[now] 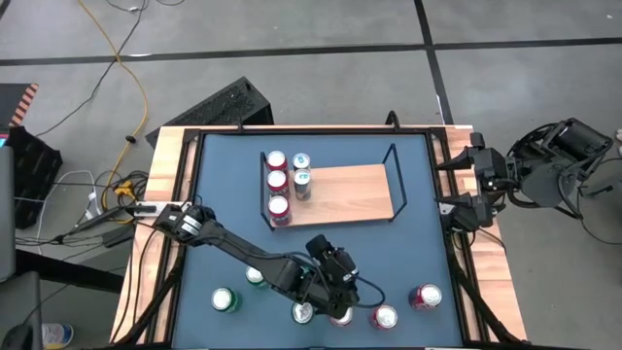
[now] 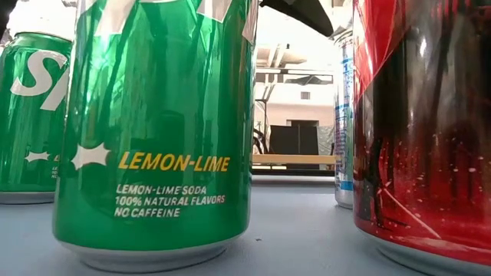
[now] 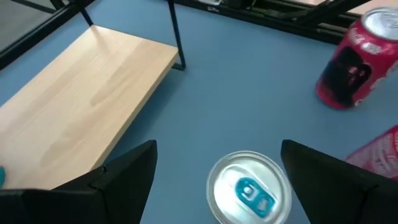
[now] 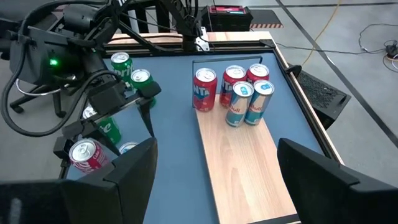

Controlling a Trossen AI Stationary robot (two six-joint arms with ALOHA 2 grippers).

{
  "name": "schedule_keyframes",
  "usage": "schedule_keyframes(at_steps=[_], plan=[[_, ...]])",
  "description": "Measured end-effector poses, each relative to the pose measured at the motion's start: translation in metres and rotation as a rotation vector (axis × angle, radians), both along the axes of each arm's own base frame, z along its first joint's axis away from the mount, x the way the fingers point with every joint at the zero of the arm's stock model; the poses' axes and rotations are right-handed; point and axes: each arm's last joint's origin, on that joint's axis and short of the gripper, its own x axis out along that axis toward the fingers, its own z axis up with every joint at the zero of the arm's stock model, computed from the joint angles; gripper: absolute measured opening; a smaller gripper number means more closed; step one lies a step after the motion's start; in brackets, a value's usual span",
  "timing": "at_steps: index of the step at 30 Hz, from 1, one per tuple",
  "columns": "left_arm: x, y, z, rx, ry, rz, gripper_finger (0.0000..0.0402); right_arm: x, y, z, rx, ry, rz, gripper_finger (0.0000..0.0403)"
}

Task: Place canned beverage on shelf
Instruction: Put the blue soda can on the shelf aligned with other blue soda cans

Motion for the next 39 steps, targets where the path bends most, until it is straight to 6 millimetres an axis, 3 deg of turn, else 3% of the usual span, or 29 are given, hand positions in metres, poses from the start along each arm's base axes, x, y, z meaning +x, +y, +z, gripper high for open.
schedule_keyframes(at_steps=[15,19,25,29,34,39], plan=[[0.009,-0.012,-0.039,-0.019,0.061,-0.018,0.0329,0.000,0.000,0.000,-0.002,0.000,0.001,0.0317],[0.008,-0.012,-0.041,-0.037,0.071,-0.015,0.0328,0.000,0.000,0.000,0.000,0.001,-0.001,0.0317],[0.009,-0.012,-0.049,-0.064,0.088,-0.007,0.0274,0.002,0.002,-0.001,-0.002,0.005,-0.003,0.0317],[0.009,-0.012,-0.048,-0.065,0.085,-0.005,0.0217,0.004,0.004,-0.001,-0.006,0.009,-0.003,0.0317],[0.010,-0.014,-0.036,-0.040,0.104,-0.066,0.0214,0.005,0.005,-0.001,-0.011,0.010,-0.006,0.0317],[0.005,-0.012,-0.004,0.058,0.188,-0.162,0.0214,0.006,0.006,-0.002,-0.014,0.011,-0.007,0.0317]])
